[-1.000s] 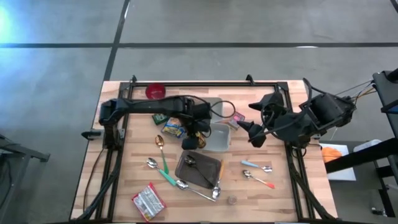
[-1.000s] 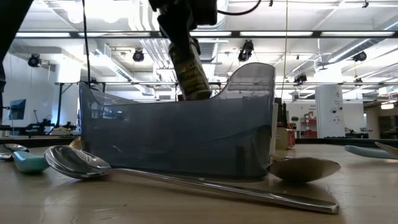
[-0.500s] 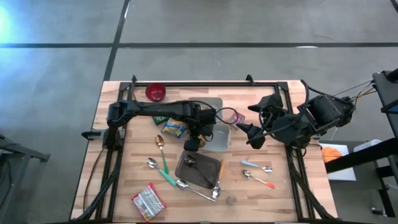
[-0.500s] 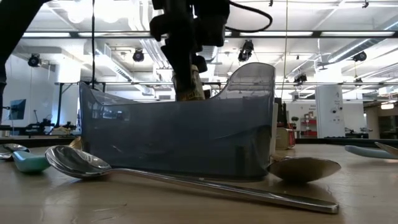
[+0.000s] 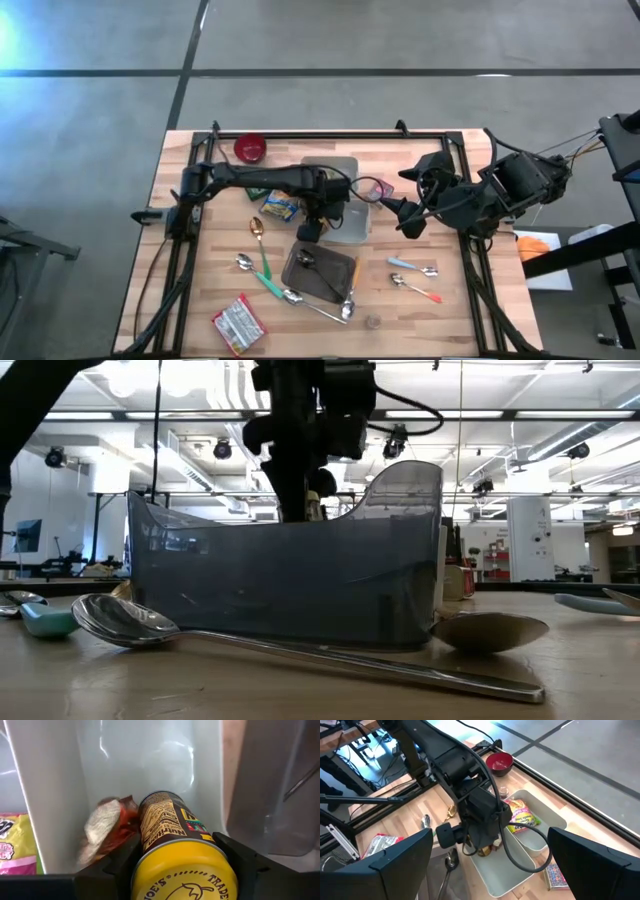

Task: Pick & Place Food Item
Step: Put the yellow seasoning bottle into the bottom gray bin

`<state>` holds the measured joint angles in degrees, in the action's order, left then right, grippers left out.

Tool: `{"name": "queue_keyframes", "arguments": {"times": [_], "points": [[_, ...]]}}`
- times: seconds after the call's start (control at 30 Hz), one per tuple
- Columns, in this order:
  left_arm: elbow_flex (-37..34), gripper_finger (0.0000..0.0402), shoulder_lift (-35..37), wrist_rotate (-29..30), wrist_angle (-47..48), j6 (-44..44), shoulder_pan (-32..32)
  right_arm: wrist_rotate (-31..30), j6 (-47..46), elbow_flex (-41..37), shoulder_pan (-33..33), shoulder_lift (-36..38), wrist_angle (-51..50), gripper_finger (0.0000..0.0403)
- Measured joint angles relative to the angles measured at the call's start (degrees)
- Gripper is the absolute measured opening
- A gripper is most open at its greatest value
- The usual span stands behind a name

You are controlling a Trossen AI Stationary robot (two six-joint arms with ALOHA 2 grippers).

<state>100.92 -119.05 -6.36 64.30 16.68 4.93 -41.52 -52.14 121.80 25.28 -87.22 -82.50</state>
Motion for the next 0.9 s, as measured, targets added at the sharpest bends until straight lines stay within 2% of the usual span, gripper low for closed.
{"name": "queue_keyframes", "arguments": {"times": [0.63,0.9], "points": [[-0.85,0.0209,-0.12,1.46,1.51,-0.12,0.08,1.25,-0.85,0.00,0.00,-0.17,0.18,0.0389],[-4.22,0.0240,0.01,1.41,1.37,-2.17,-0.16,1.27,-0.87,0.00,0.00,-0.17,0.33,0.0389]]}}
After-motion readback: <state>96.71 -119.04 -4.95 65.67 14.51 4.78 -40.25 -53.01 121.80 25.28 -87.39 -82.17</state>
